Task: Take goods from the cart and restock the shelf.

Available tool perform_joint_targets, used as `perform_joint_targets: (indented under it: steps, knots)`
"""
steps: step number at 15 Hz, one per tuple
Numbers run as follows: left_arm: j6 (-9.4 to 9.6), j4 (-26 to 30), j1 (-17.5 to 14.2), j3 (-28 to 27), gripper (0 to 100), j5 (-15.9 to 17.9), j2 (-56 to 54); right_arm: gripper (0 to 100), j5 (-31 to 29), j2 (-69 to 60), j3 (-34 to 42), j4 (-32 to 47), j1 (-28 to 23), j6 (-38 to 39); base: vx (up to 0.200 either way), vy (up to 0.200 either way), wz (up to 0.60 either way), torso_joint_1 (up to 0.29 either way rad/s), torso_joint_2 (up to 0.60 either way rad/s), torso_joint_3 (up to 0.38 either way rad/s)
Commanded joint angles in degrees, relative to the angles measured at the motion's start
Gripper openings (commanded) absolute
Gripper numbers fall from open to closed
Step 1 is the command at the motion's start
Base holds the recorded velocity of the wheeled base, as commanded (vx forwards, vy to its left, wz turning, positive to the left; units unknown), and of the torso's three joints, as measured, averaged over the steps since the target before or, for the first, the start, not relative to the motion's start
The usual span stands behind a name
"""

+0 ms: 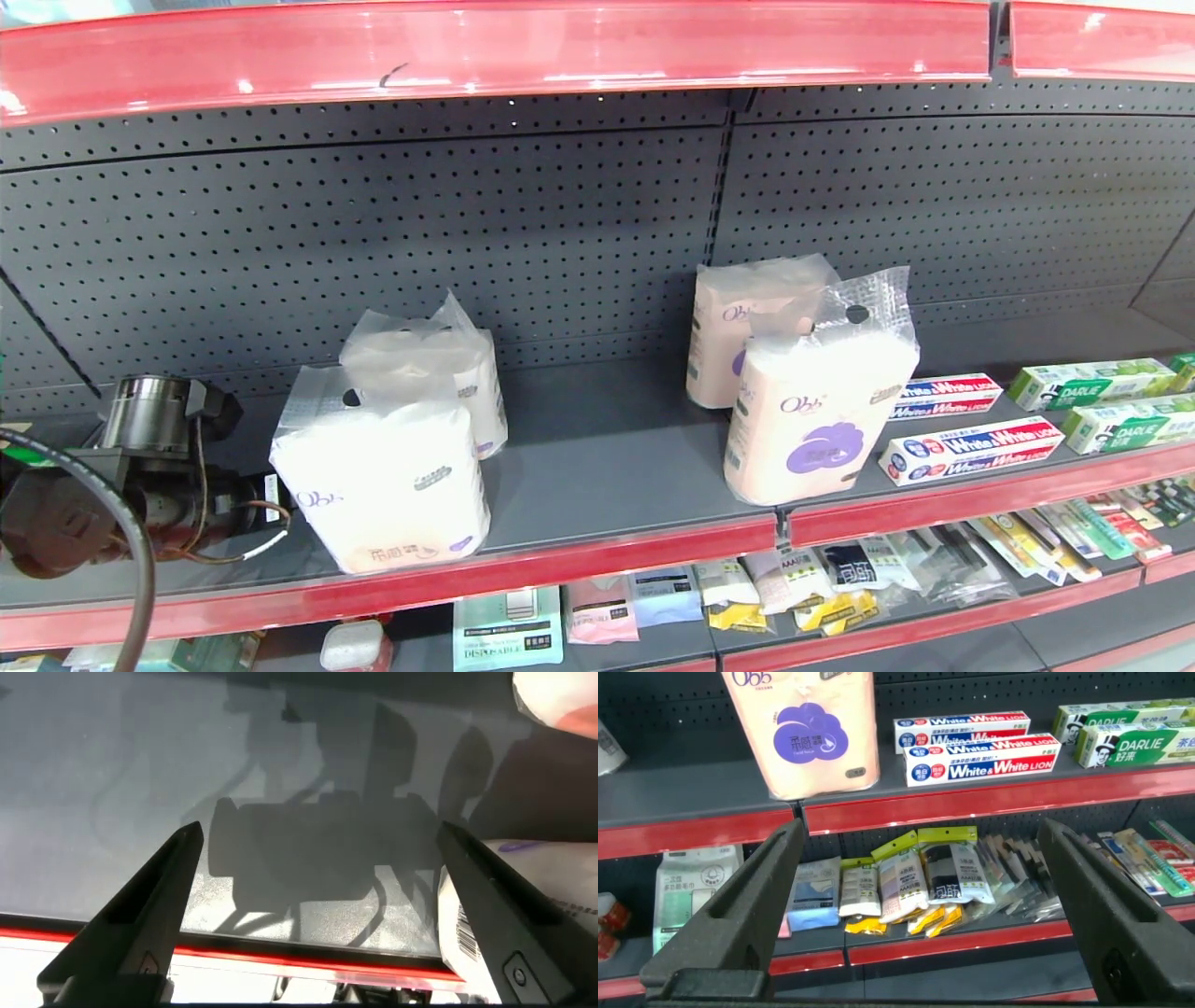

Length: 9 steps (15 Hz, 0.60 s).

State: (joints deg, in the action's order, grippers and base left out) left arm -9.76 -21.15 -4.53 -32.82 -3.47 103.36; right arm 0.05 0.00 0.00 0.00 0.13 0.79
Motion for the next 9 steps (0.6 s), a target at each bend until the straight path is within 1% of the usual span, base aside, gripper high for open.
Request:
perform_joint_targets:
  steps: [1, 9]
  knots:
    - [0.01, -0.03, 0.14, 0.03, 100, -0.04, -0.18, 100, 0.04, 0.09, 0.0, 0.0, 0.04, 0.0, 0.0, 0.0, 0.0, 0.0, 0.0, 0.0]
    - [-0.08, -0.03, 0.14, 0.21, 100, -0.04, -0.09, 100, 0.04, 0.09, 0.0, 0.0, 0.04, 0.0, 0.0, 0.0, 0.0, 0.0, 0.0, 0.0]
